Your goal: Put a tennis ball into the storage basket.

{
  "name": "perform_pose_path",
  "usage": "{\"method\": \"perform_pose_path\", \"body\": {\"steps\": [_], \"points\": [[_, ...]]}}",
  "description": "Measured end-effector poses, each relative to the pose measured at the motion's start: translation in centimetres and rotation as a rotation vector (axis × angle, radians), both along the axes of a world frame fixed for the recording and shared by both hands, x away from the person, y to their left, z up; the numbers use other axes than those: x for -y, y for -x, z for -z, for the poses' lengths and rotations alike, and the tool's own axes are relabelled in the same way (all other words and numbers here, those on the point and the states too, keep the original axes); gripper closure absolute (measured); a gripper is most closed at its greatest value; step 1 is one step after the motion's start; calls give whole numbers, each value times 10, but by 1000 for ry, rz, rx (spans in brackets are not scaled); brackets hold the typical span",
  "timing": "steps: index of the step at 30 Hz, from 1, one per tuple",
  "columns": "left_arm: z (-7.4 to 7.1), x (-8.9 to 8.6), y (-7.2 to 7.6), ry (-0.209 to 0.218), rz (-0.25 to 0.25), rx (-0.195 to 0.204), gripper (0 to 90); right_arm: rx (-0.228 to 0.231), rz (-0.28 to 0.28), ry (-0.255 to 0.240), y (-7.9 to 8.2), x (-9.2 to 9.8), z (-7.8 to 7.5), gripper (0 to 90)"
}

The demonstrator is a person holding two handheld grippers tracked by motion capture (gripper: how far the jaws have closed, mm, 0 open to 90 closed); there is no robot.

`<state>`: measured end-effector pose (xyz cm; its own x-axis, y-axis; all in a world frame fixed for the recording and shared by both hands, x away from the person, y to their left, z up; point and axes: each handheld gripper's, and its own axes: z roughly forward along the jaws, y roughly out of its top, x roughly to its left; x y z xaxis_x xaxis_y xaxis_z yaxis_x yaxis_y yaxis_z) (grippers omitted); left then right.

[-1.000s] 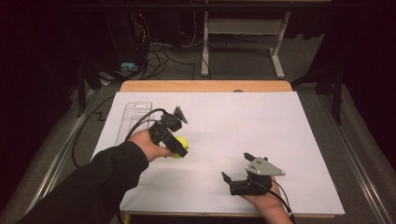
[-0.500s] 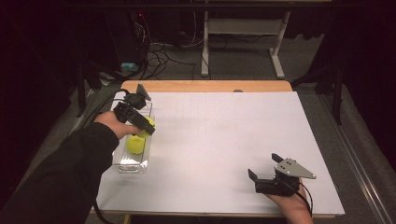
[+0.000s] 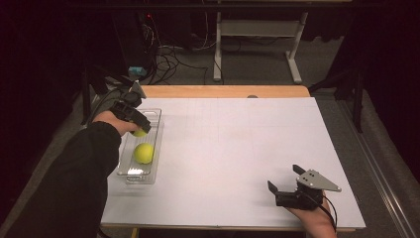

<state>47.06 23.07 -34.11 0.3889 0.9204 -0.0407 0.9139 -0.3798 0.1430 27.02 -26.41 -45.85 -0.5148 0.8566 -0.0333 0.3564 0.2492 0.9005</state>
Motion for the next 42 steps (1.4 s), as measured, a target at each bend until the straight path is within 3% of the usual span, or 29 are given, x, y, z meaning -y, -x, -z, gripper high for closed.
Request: {"method": "perform_pose_path", "body": {"steps": [4,9,10,13,18,22,27,30,35,36,39,42], "points": [[16,5,-8,-35,-6,-25,262,2,-5,2,0,-1,0,0],[24,8,-12,-43,-9,-26,227,3,-6,-1,1,-1,0,0],[22,9,-12,-48,-13,-18,137,3,-7,-3,1,-1,-1,0],[10,11,-8,-34,-8,19,15,8,-5,-8,1,0,-2,0],[-9,26,8,5,64,58,6,15,2,-13,2,2,-4,0],[-7,47,22,9,129,73,5,12,4,-11,1,3,-4,0],[6,78,38,32,202,82,5,9,3,-12,2,2,-3,0],[20,95,49,47,239,93,5,12,0,-12,3,2,-4,0],[45,117,66,89,283,77,5,14,-8,-15,4,1,-5,0],[50,121,70,84,293,83,5,15,-10,-17,4,1,-5,0],[61,128,83,137,300,105,5,18,-12,-18,4,0,-5,0],[69,131,95,160,307,138,5,14,-14,-22,4,0,-5,0]]}}
